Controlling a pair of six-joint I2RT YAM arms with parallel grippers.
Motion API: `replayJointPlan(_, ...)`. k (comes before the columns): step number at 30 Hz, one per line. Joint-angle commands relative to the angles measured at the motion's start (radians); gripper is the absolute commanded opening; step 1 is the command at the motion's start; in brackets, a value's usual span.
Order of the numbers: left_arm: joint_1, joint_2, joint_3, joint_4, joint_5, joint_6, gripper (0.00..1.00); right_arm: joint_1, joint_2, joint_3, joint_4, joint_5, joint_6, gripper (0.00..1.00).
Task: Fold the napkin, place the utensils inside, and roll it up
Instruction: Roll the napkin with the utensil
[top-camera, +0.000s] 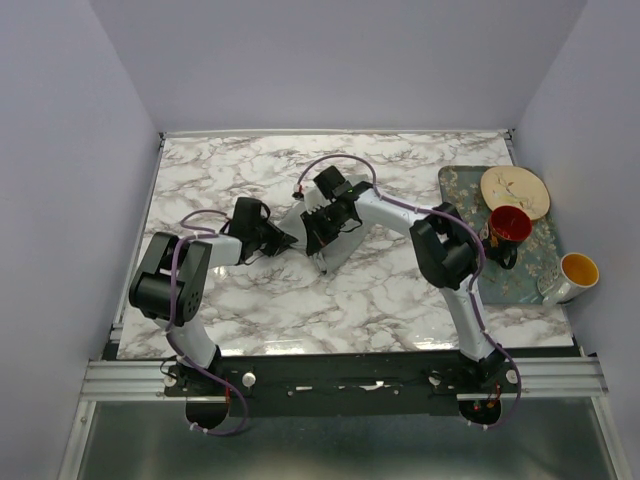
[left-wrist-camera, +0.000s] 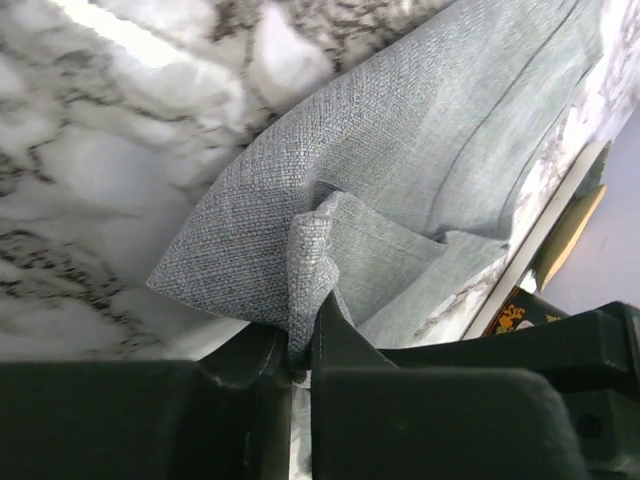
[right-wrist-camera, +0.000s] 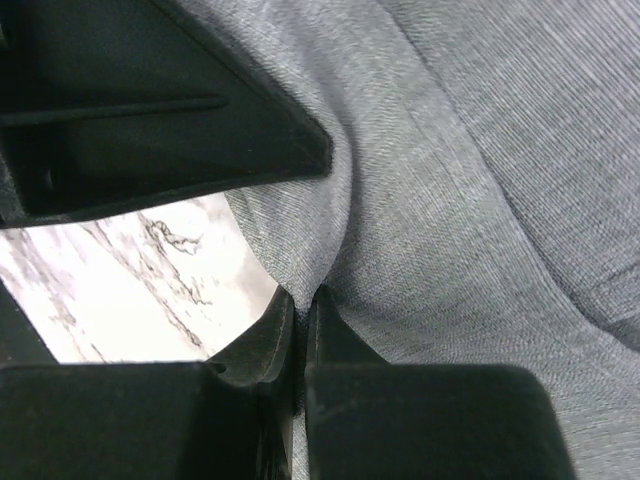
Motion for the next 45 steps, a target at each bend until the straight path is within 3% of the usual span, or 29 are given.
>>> replayJointPlan(1,-0.008,0.035,0.024,-0.131,-0.103,0.078,0.08,0.047,-0.05,-0.004,-0.046,0.133,-0.068,0.05)
replayJointPlan(7,-0.022,0.028,0.066,-0.23,-0.129,0.088,0.0,0.087,-0.108,-0.036,-0.051,0.29,-0.066,0.24)
replayJointPlan(13,-0.038,-0.004,0.089,-0.299,-0.128,0.043,0.0,0.123,-0.218,-0.113,0.001,0.468,-0.01,0.55)
replayJointPlan(14,-0.042,-0.01,0.097,-0.309,-0.126,0.034,0.0,0.131,-0.23,-0.127,0.009,0.487,0.003,0.65)
replayJointPlan(23,-0.071,-0.039,0.112,-0.341,-0.138,-0.023,0.0,0.252,-0.287,-0.256,0.13,0.585,0.116,0.72)
replayJointPlan(29,-0.073,-0.054,0.095,-0.335,-0.138,-0.029,0.0,0.271,-0.27,-0.274,0.19,0.594,0.078,0.77)
replayJointPlan(45,-0.071,-0.085,0.072,-0.327,-0.114,-0.076,0.0,0.378,-0.185,-0.274,0.195,0.833,0.02,0.75)
